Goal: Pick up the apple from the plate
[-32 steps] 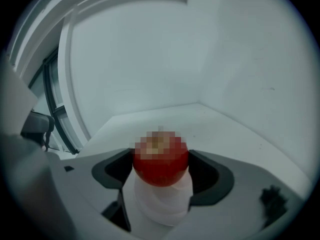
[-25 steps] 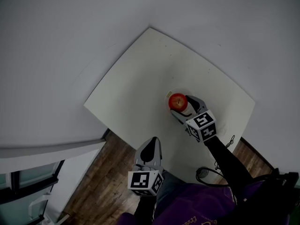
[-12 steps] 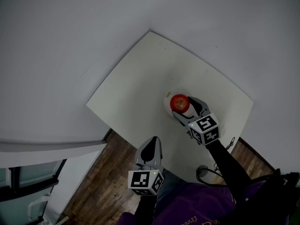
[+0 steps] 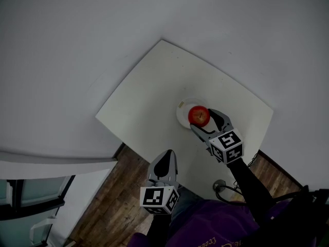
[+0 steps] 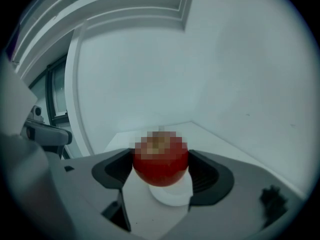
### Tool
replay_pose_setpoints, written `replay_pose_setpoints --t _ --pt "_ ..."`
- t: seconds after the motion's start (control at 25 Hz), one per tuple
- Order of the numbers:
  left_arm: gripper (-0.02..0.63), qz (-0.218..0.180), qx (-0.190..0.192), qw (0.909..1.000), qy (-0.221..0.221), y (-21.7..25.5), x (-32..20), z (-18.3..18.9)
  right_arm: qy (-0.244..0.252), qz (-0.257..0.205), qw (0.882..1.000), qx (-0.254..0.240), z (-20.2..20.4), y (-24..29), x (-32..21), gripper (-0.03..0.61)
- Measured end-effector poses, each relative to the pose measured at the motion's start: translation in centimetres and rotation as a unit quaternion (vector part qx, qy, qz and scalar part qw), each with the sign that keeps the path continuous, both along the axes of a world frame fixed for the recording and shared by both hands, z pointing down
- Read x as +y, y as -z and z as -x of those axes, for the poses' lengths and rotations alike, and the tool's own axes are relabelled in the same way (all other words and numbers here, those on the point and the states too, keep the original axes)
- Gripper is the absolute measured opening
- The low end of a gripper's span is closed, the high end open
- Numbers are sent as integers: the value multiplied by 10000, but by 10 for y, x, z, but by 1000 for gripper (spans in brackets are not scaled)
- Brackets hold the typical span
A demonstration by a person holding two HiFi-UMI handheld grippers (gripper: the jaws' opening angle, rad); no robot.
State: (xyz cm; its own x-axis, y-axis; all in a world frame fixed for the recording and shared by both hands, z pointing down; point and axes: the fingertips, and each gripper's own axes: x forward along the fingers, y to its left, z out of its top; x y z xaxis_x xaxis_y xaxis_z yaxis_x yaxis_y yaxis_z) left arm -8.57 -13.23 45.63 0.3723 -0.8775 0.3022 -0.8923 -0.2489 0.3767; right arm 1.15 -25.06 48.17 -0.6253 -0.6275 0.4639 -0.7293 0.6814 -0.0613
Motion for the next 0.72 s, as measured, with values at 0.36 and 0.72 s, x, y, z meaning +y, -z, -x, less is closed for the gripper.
replay_pose_setpoints --t 0.36,0.72 --pt "6 -171 -91 9998 -86 14 11 -12 -41 -117 9999 -105 -12 14 14 353" --pt "6 -243 -158 9996 -58 25 21 -23 -64 -375 9990 -235 -24 38 29 353"
